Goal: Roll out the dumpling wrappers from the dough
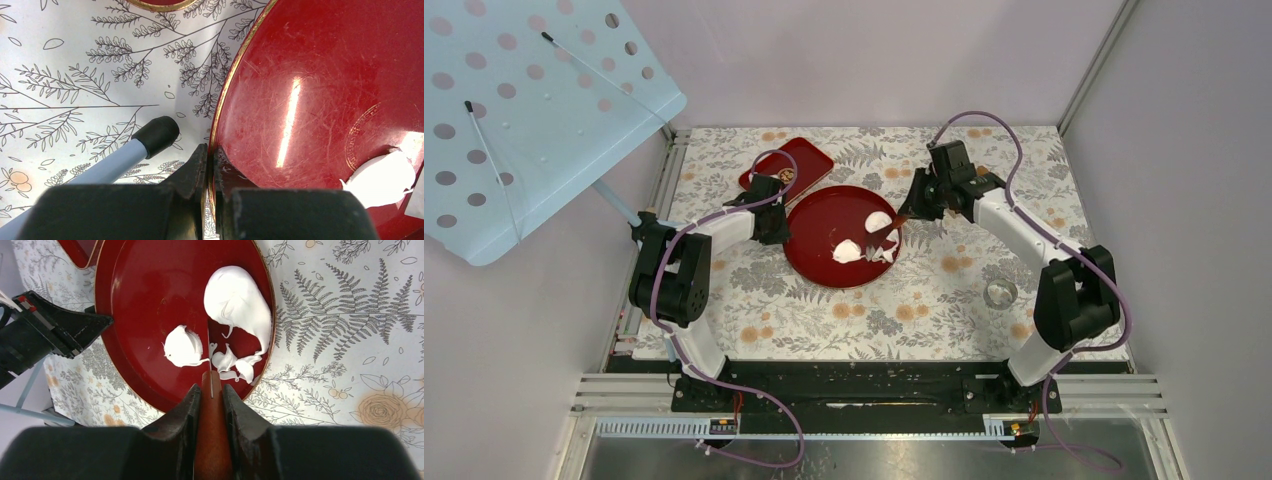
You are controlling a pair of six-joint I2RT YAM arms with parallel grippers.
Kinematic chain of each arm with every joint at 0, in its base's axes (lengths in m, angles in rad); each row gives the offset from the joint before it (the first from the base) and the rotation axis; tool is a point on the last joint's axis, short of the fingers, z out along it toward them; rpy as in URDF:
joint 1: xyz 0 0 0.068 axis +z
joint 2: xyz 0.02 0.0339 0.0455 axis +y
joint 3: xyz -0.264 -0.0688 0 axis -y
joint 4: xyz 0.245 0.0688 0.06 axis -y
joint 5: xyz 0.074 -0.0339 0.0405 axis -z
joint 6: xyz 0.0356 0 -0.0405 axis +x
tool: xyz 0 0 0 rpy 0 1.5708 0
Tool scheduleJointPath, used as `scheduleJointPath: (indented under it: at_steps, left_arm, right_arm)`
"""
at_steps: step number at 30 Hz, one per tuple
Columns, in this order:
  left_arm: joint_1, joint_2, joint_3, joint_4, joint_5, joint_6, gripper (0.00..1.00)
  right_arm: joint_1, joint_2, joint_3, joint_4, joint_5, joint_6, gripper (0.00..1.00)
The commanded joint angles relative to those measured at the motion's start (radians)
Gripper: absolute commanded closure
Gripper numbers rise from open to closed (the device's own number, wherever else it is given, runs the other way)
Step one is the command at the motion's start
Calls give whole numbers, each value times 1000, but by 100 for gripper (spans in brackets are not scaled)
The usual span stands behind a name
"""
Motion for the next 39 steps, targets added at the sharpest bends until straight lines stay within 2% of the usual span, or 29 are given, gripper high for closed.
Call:
scheduleJointPath:
  at_steps: [1,8,13,15,19,22,28,39]
  left_arm:
    - [9,-2,4,8,-43,27,100]
    - [9,-3,4,7,-43,26,100]
    - [8,-4,3,7,-42,25,100]
    - [9,-3,3,8,-43,25,100]
    - [9,-4,3,8,-41,24,100]
    - [8,-4,3,7,-43,25,100]
    - [9,-4,3,9,-42,25,100]
    - [8,-2,3,10,-41,26,100]
  right_arm:
    - [-20,38,43,-143,130,-88,100]
    - [-28,35,99,-166,247,-174,100]
    - [-49,70,170,-210,270,-209,100]
    - [-50,79,205,-218,222,-227,100]
    - [-50,61,259,-204,-24,-215,100]
    - [-50,38,289,-177,-133,-174,100]
    - [-50,-12,308,-117,-150,-177,100]
    - [-23,25,129,76,-214,-283,100]
